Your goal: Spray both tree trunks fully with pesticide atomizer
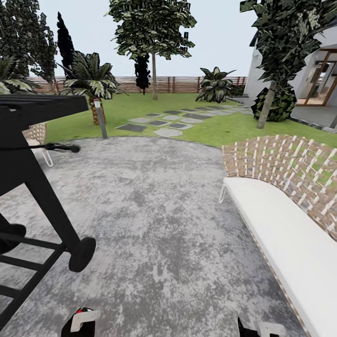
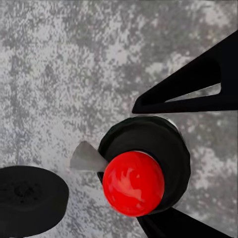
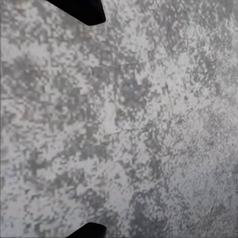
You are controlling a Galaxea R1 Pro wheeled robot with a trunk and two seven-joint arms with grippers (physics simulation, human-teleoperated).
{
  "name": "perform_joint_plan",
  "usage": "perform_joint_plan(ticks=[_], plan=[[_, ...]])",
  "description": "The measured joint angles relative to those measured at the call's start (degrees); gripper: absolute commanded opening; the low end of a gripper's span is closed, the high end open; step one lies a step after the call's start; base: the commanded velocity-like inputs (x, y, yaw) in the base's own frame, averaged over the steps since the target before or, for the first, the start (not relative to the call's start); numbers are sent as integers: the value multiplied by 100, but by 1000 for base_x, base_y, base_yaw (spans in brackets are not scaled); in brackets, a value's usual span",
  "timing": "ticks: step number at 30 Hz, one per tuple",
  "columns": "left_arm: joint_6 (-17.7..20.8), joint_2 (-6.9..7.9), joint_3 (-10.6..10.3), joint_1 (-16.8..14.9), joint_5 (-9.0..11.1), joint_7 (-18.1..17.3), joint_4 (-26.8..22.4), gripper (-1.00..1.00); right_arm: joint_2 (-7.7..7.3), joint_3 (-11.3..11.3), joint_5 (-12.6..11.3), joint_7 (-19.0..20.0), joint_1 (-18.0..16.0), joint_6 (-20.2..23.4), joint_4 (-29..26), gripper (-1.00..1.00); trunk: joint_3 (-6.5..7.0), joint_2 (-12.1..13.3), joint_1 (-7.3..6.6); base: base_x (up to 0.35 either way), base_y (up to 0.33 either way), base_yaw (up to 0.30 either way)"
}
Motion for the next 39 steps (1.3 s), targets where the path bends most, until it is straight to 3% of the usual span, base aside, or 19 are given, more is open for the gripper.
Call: perform_joint_plan(ticks=[12,39], plan=[[0,3,-2,0,0,0,0,-100,0,2,0,0,-1,0,0,100,10,0,0,339,0,0],[0,9,1,0,0,5,0,-100,0,7,3,0,0,0,0,100,246,0,0,339,0,0]])
